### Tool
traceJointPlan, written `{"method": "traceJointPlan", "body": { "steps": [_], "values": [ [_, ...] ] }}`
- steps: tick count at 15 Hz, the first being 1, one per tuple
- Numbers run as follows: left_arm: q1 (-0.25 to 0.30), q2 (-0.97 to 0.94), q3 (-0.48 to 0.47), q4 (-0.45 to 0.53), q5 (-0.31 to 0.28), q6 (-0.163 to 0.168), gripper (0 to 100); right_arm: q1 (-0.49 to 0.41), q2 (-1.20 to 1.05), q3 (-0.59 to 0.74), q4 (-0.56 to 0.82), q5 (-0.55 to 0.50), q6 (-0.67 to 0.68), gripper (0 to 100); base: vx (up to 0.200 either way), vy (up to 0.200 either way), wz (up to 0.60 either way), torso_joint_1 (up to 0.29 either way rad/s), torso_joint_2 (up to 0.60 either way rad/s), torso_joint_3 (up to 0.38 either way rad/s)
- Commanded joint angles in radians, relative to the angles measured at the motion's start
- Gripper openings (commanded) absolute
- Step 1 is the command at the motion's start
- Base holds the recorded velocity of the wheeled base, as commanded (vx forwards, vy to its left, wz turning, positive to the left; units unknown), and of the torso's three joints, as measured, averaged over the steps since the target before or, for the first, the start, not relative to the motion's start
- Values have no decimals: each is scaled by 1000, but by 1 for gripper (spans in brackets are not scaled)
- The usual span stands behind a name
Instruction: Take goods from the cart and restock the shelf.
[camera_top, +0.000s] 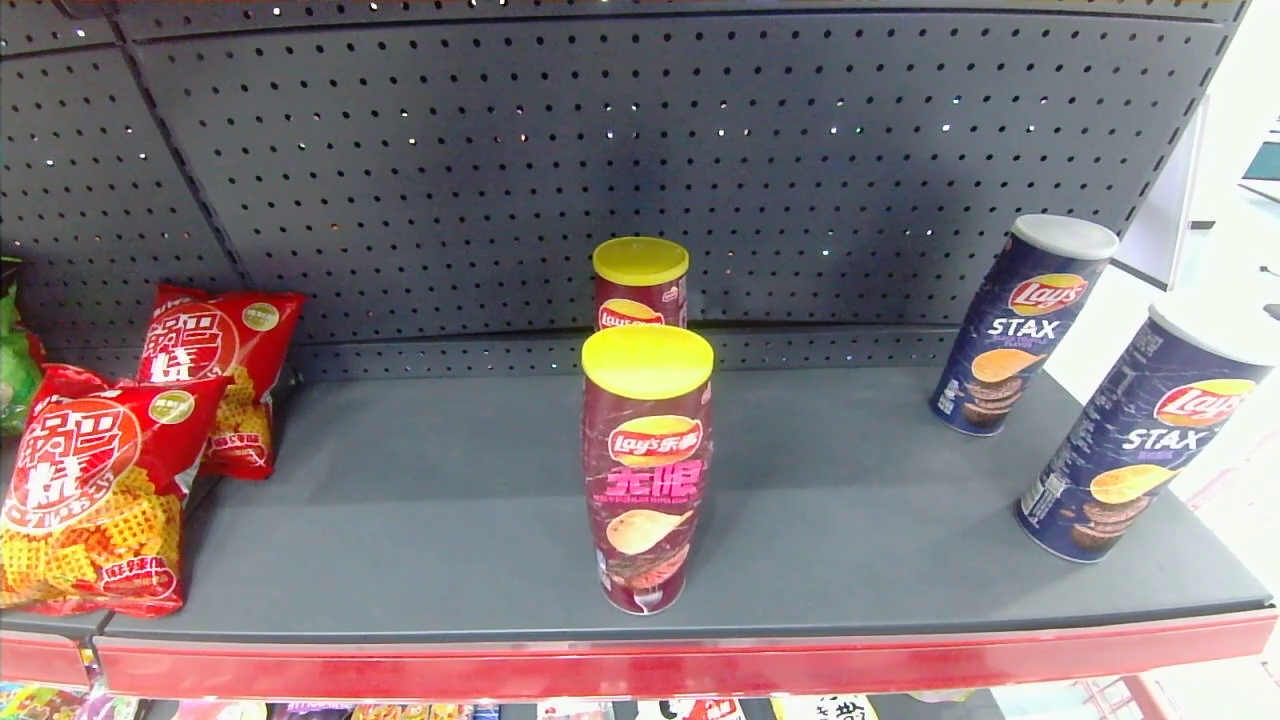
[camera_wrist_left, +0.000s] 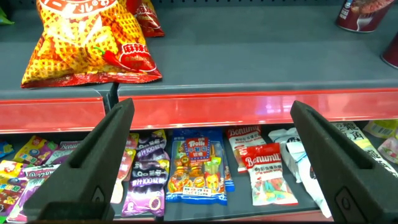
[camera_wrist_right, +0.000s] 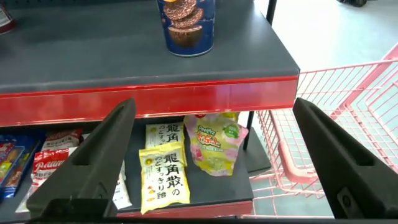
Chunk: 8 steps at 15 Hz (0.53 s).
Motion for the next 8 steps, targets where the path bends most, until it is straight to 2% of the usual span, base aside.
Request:
{"method": "traceJointPlan", "body": {
  "steps": [1, 8],
  "values": [
    [0, 1, 0, 0, 0, -1, 100, 0, 2, 0, 1, 0, 0, 100, 0, 0, 0, 0, 0, 0],
    [0, 1, 0, 0, 0, -1, 100, 0, 2, 0, 1, 1, -2, 100, 0, 0, 0, 0, 0, 0]
  ]
}}
